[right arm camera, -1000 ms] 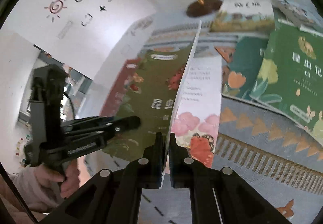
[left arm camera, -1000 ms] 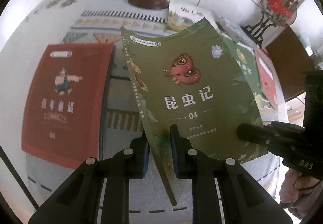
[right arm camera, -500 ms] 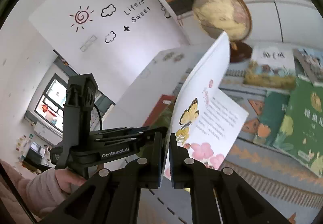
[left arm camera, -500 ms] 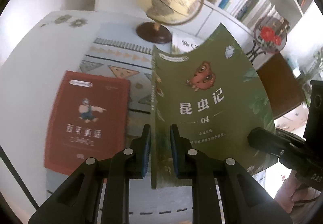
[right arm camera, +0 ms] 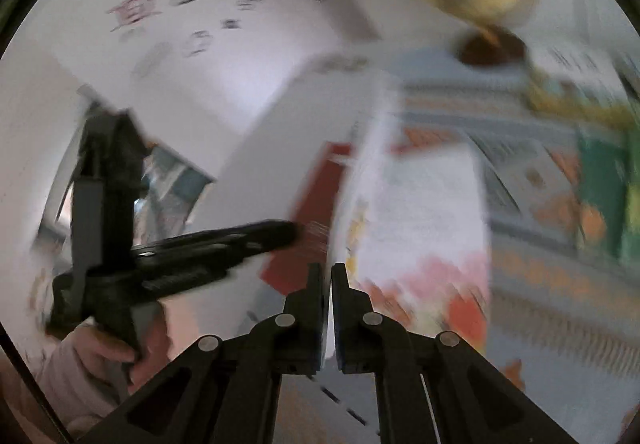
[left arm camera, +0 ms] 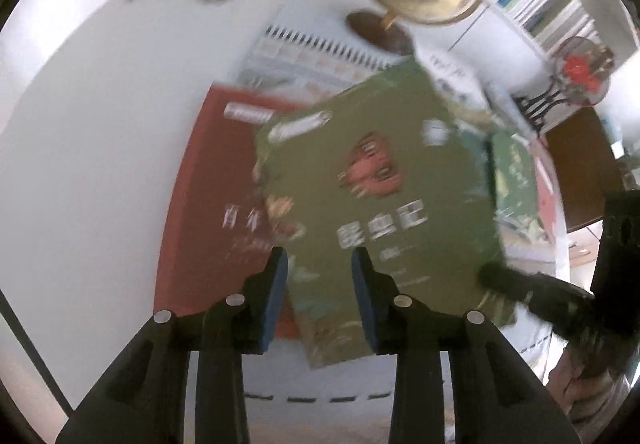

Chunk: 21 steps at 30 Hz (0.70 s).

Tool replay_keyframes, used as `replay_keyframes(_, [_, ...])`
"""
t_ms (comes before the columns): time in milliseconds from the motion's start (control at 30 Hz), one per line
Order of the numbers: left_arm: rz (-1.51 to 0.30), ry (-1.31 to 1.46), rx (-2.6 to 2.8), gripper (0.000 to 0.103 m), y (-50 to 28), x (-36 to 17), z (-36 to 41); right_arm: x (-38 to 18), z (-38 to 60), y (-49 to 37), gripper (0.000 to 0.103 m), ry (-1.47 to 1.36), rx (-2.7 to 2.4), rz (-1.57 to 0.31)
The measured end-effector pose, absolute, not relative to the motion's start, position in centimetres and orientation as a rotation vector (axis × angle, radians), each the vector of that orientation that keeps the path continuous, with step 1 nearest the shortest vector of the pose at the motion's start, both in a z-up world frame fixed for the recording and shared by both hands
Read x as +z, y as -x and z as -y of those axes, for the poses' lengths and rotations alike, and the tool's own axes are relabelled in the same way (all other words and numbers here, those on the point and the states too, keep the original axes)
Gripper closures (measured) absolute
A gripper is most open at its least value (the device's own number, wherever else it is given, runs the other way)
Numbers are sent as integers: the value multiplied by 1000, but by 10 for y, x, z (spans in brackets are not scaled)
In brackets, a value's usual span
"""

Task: Organize books
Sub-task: 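Carry the olive-green book with both grippers over the stacked books, then lower the olive-green book onto the red book and open both grippers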

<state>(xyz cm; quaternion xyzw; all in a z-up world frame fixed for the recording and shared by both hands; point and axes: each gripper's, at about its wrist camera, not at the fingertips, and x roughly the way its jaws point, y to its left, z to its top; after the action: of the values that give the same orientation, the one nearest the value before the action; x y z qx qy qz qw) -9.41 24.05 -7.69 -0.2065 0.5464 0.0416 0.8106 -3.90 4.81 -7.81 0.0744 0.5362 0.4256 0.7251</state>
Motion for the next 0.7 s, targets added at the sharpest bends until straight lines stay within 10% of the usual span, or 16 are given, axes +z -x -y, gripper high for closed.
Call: replay_keyframes(700, [-1226,524,283,68,105,-119,-336,-159,-79,27,100,-328,749,-1463])
